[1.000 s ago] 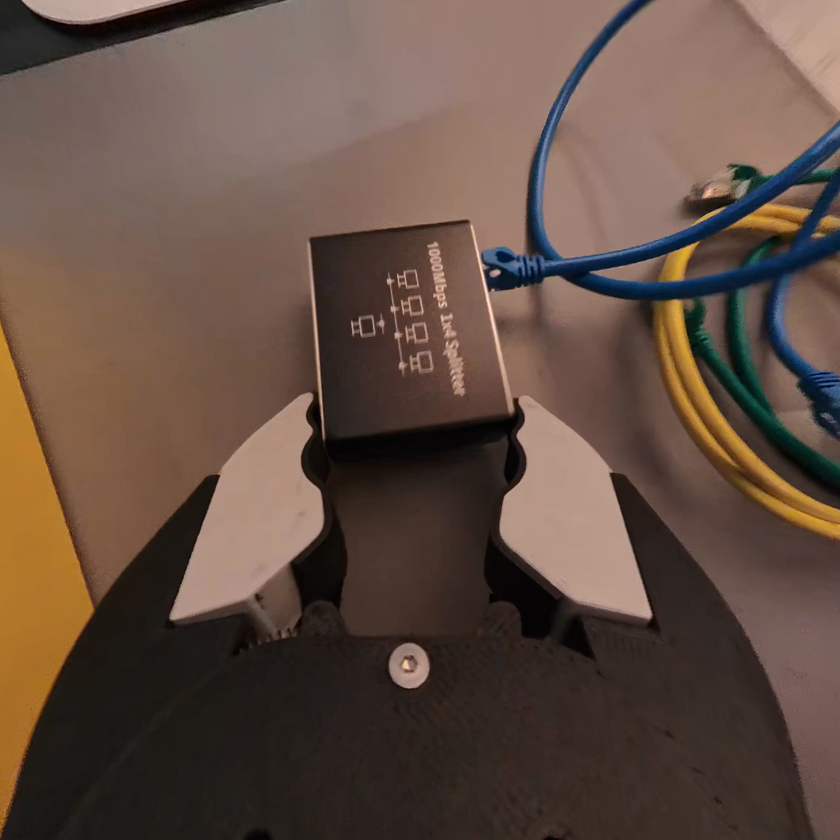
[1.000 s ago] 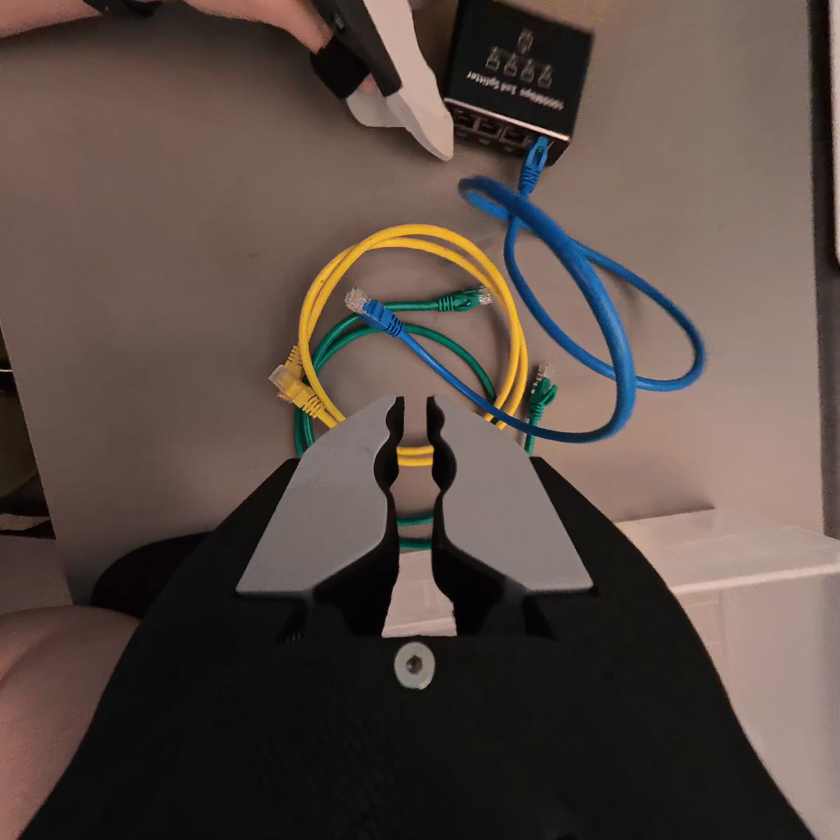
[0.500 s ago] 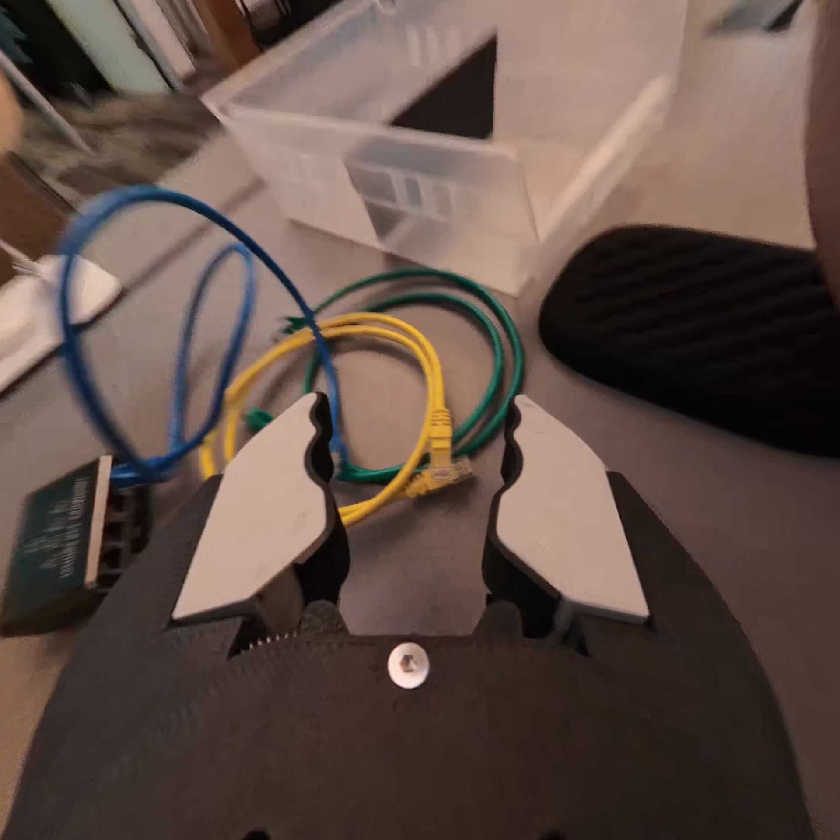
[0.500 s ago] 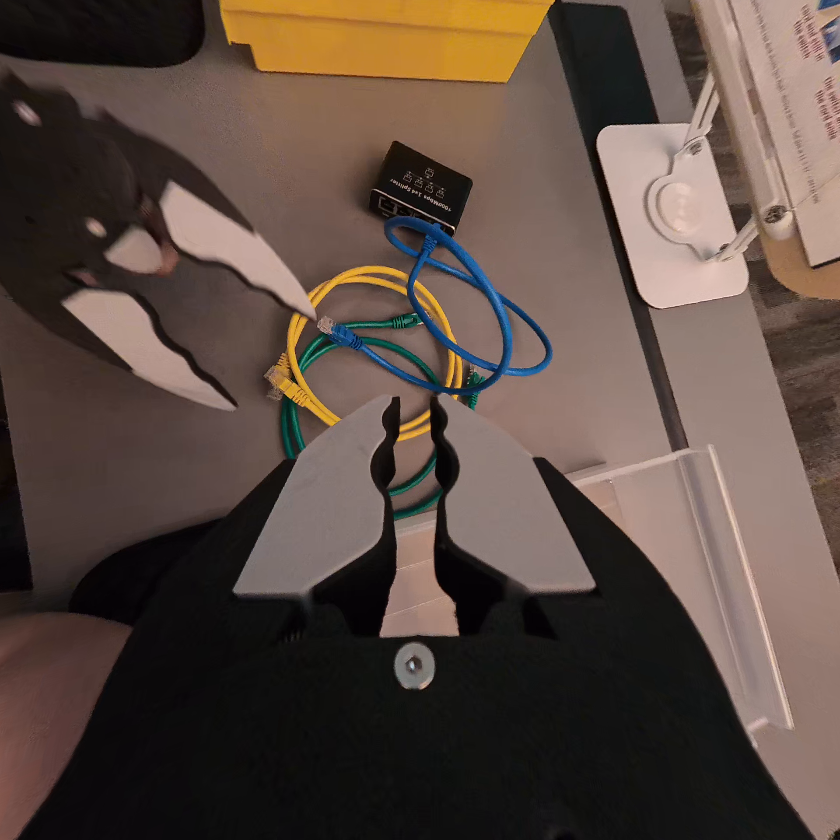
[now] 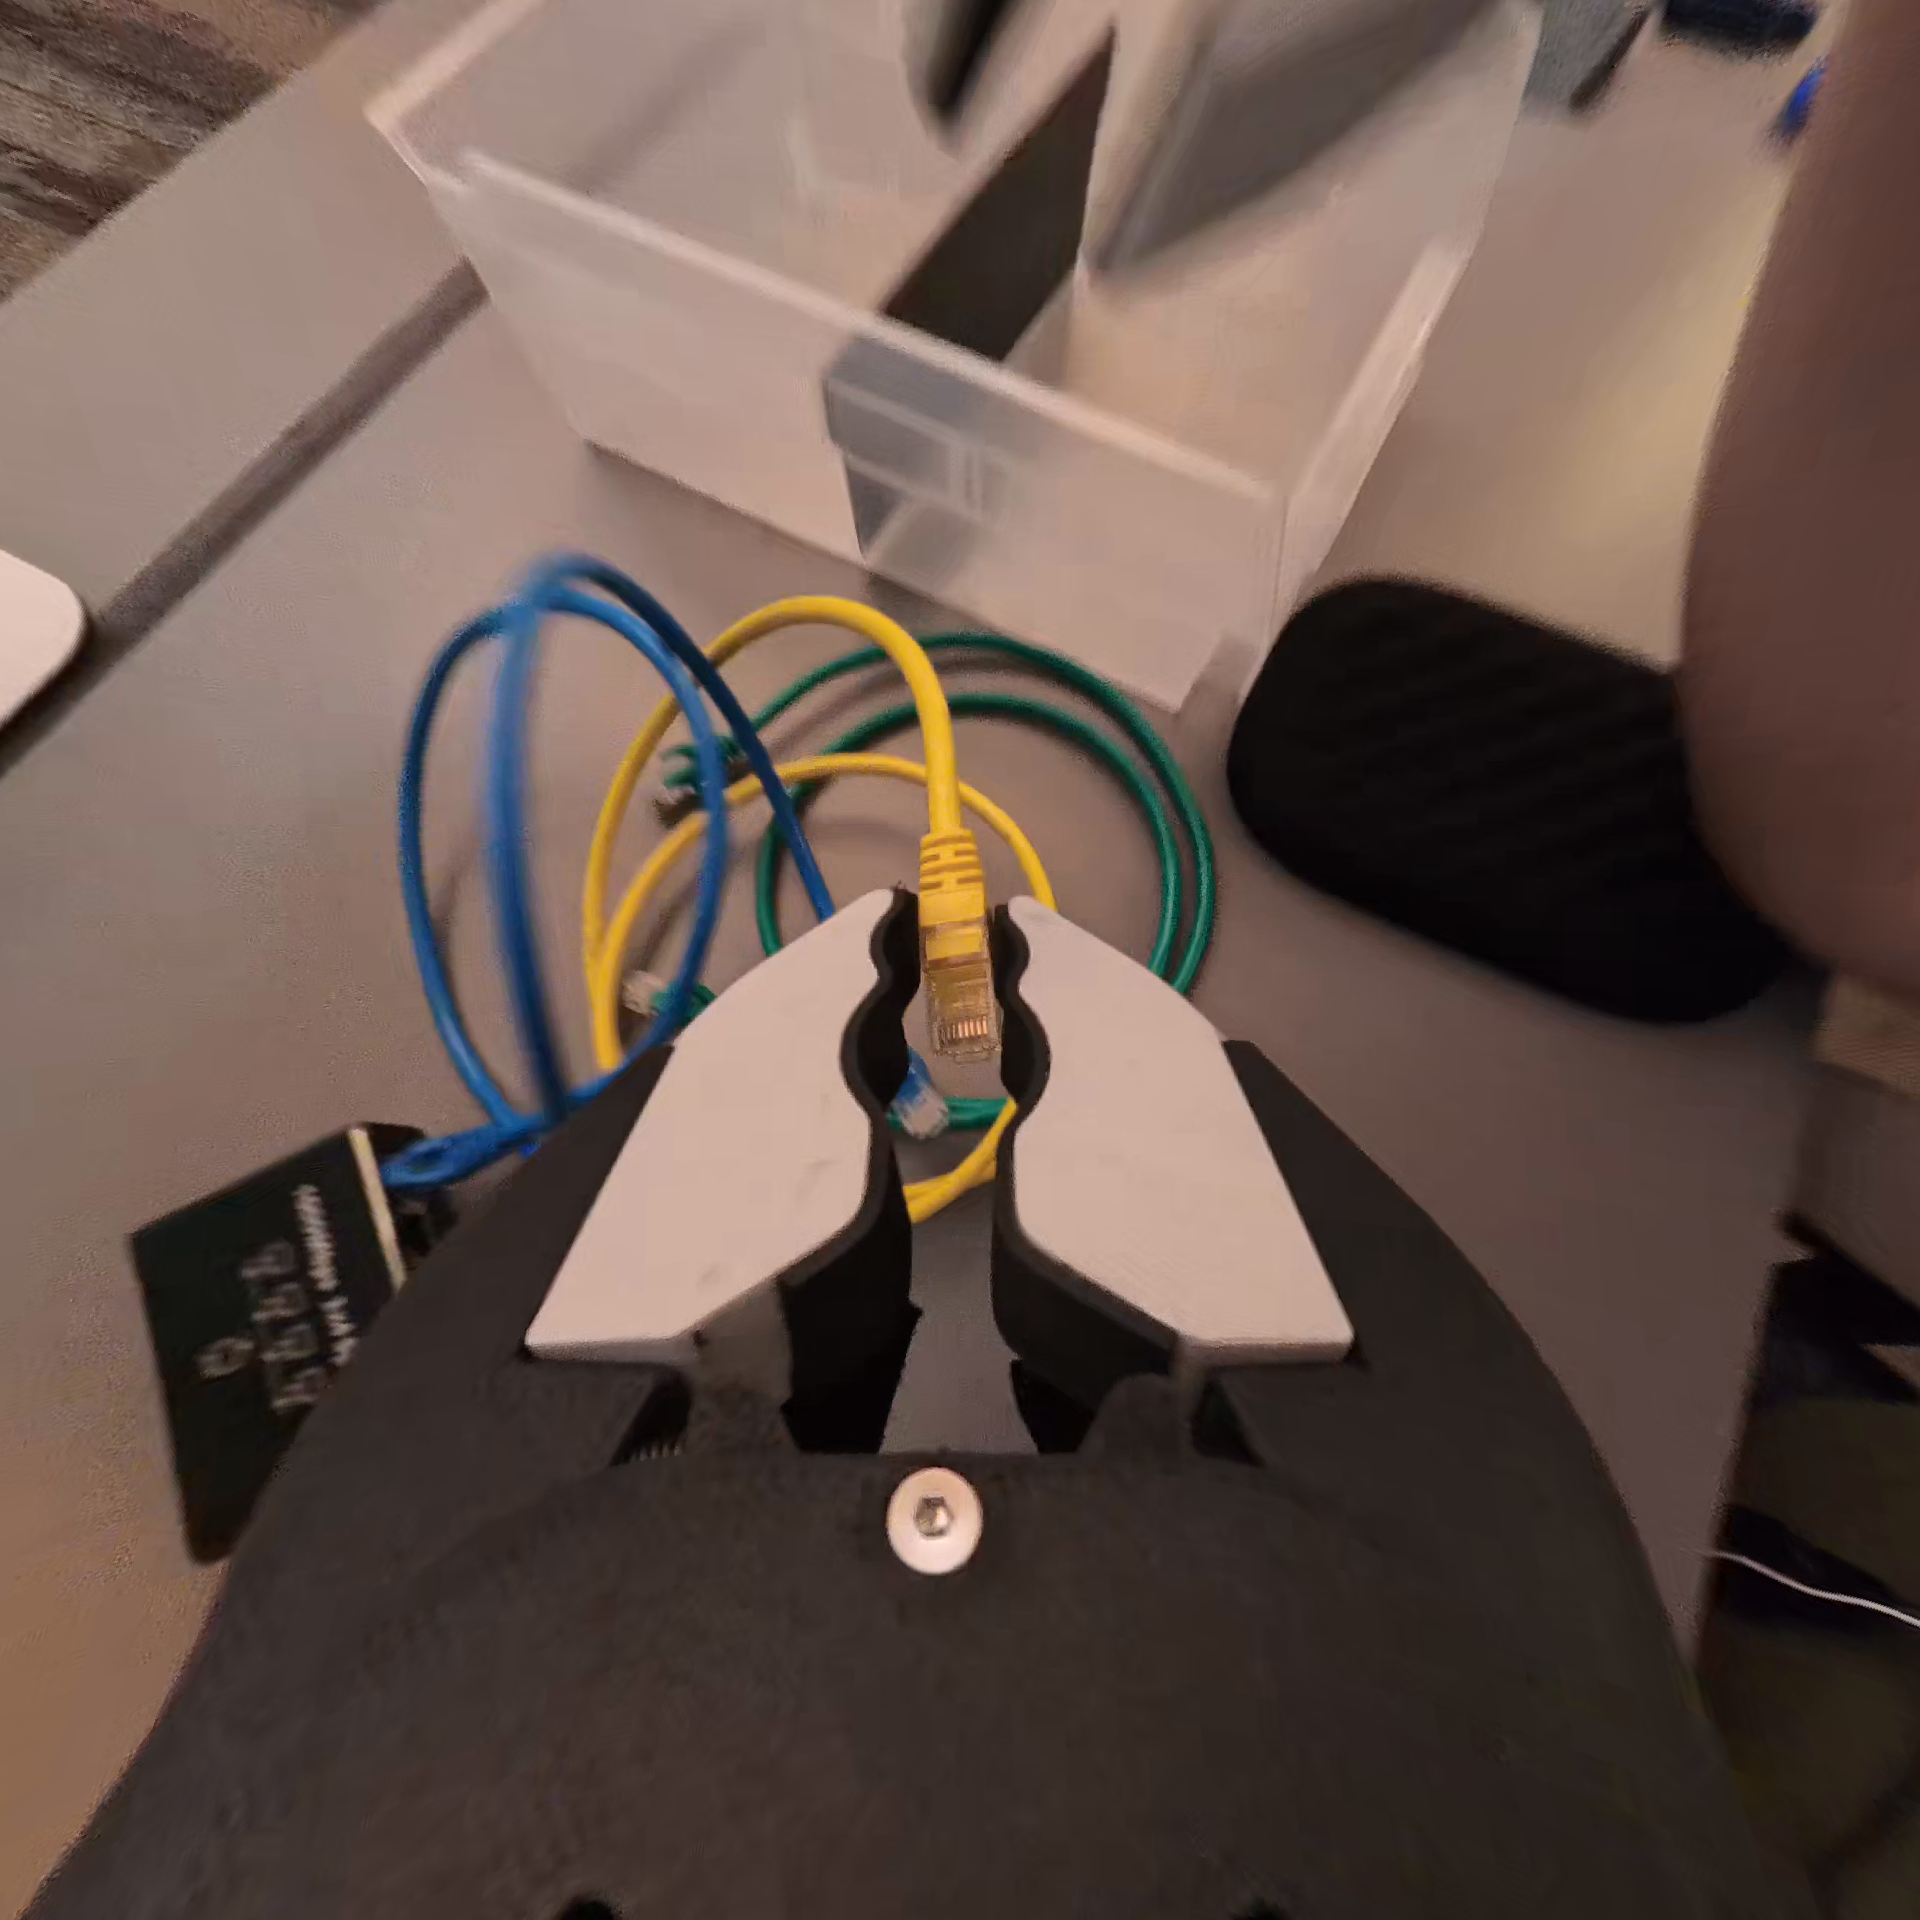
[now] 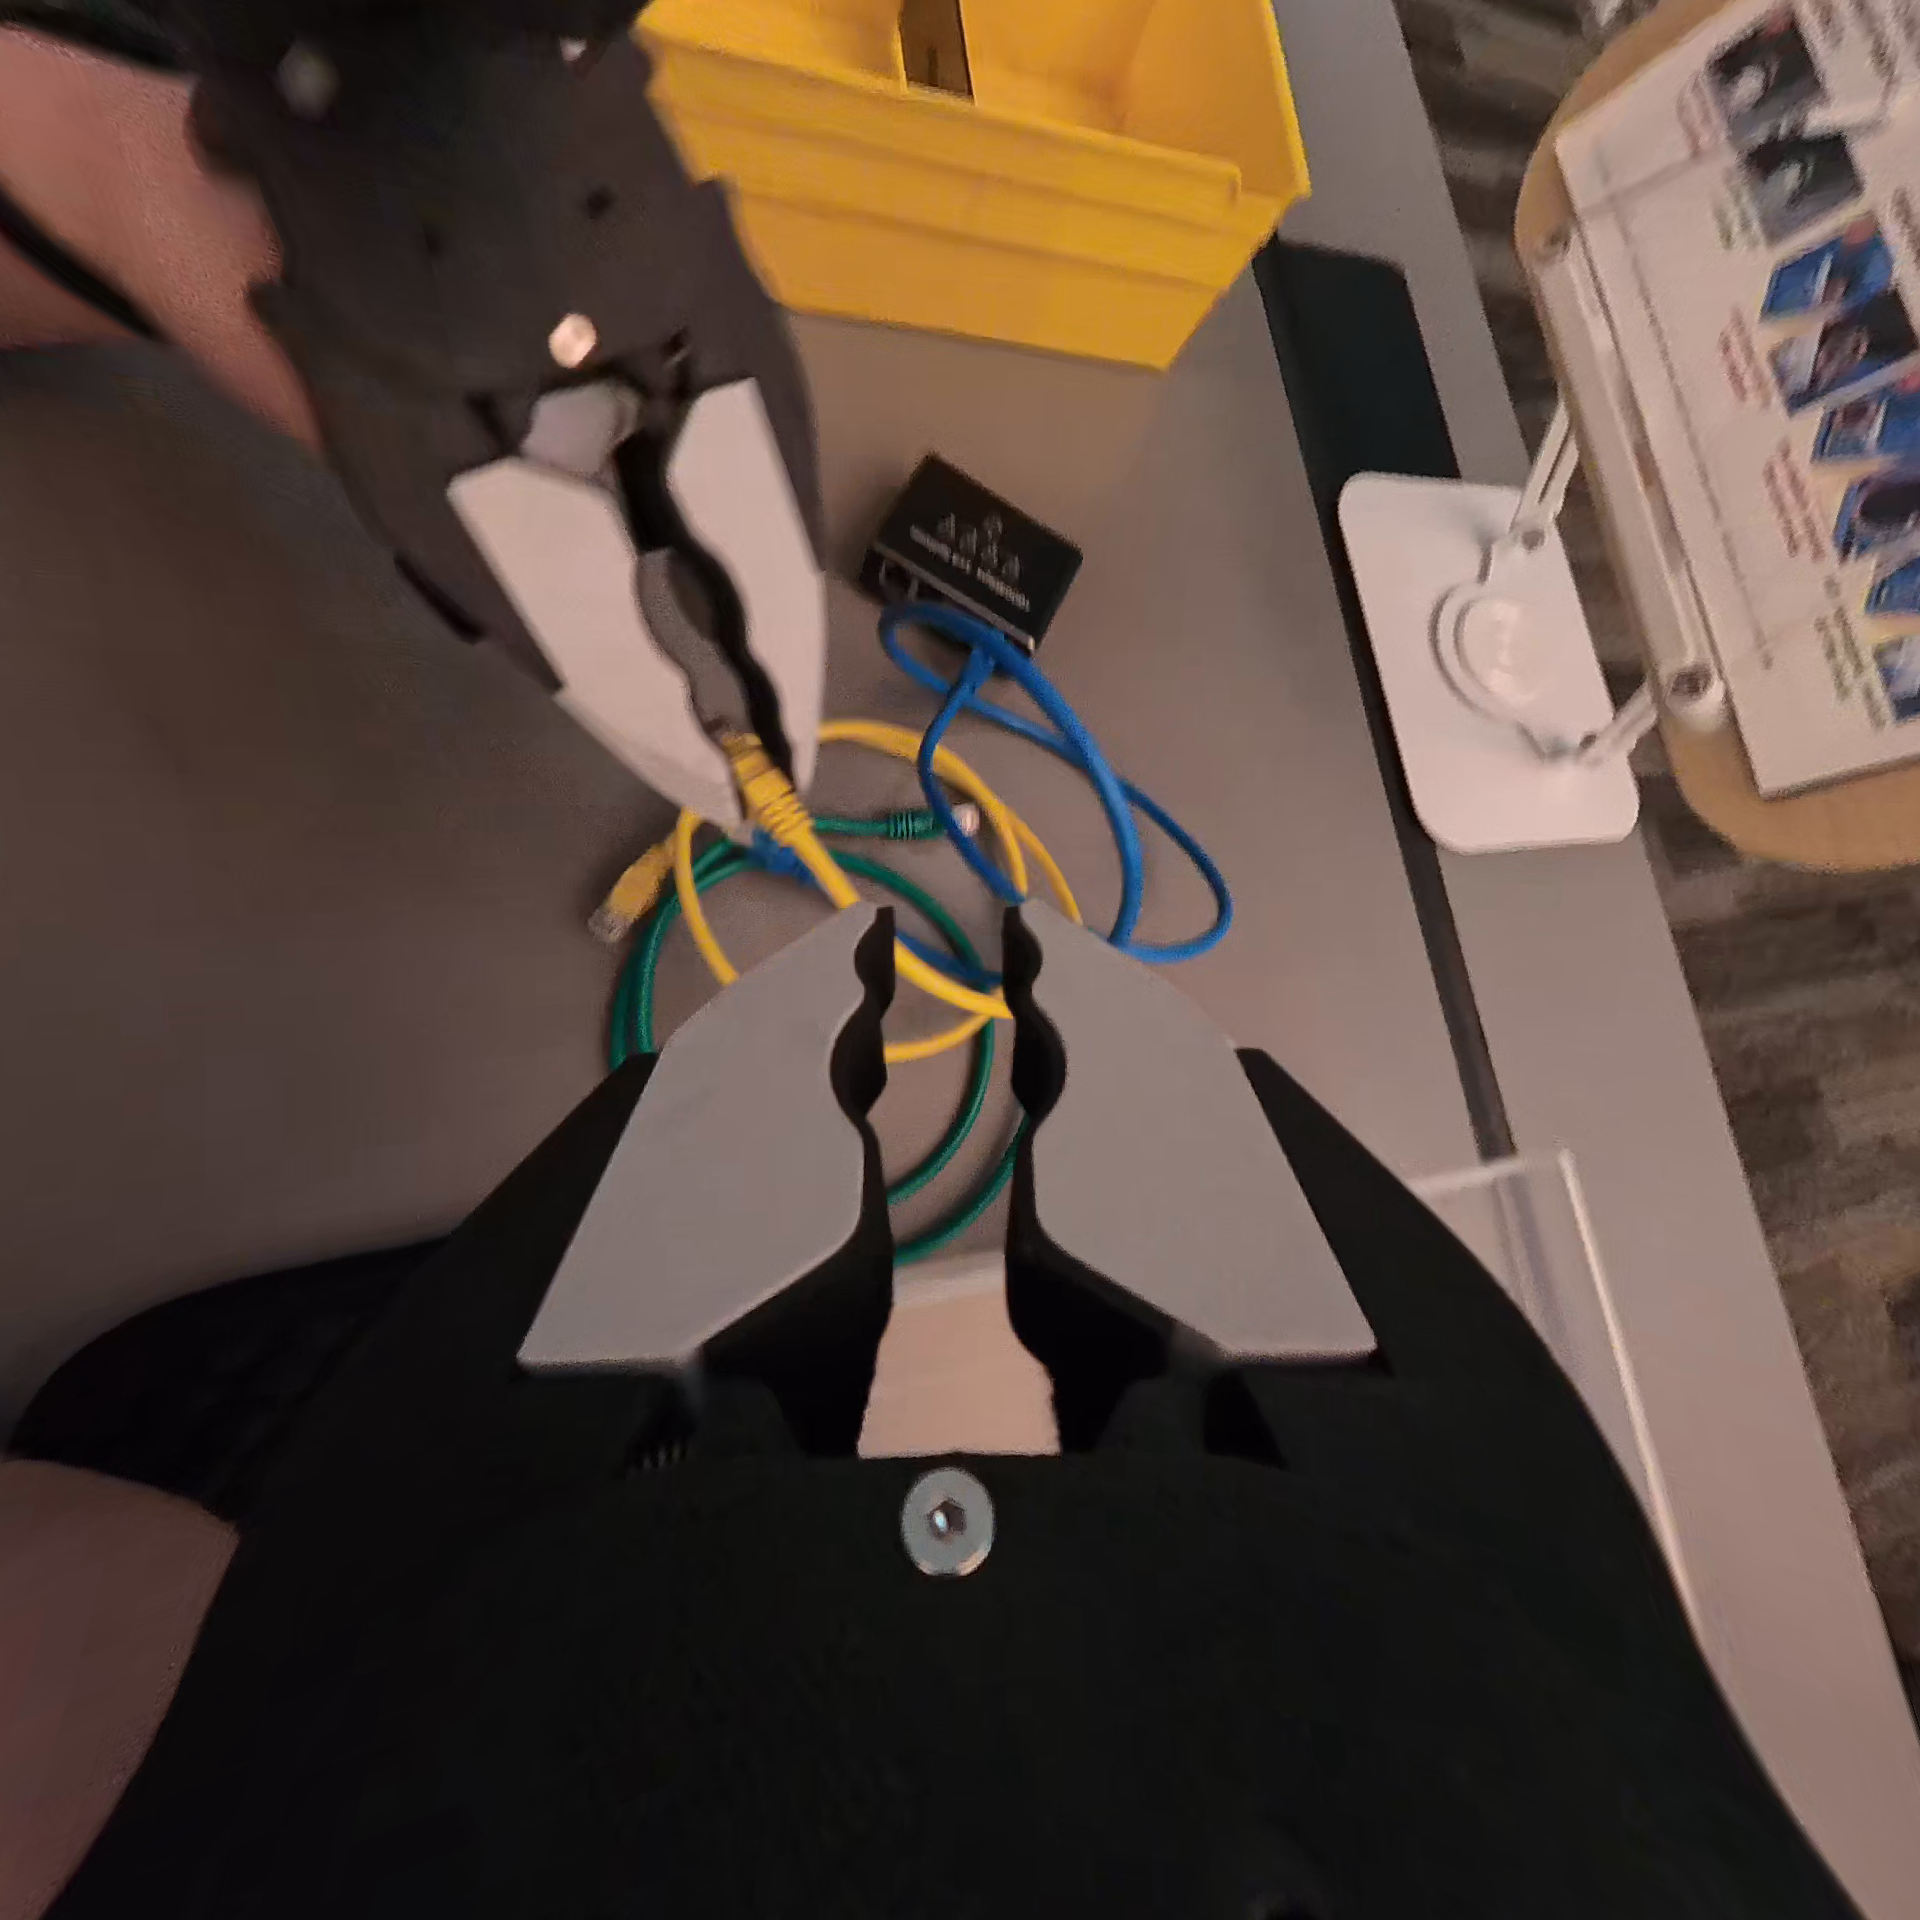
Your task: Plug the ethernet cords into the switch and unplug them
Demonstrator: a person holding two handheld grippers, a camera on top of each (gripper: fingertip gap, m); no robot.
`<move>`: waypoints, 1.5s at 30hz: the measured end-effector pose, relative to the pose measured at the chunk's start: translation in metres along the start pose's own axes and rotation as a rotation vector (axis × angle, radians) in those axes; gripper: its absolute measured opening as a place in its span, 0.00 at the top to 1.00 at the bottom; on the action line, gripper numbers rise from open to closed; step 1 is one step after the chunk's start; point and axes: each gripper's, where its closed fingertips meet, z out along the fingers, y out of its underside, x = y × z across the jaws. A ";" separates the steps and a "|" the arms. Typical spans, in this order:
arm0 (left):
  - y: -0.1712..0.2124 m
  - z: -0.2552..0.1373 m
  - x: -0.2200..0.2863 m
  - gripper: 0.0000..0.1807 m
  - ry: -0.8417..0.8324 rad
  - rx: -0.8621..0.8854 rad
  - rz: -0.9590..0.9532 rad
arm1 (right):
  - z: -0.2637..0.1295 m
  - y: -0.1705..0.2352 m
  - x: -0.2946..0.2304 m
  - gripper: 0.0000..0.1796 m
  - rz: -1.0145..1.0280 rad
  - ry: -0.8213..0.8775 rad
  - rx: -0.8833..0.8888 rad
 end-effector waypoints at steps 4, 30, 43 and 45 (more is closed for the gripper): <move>-0.045 -0.042 -0.021 0.93 0.150 0.085 -0.083 | 0.021 -0.025 0.004 0.84 -0.102 0.010 0.108; -0.106 -0.154 -0.047 0.71 -0.061 0.754 0.451 | -0.005 -0.115 0.012 0.97 0.078 0.115 0.454; -0.098 -0.144 -0.032 0.89 0.087 0.613 0.403 | -0.005 -0.117 -0.006 0.97 -0.005 0.048 0.448; -0.099 -0.157 -0.019 0.89 0.192 0.626 0.377 | -0.019 -0.126 -0.025 0.92 -0.145 0.018 0.533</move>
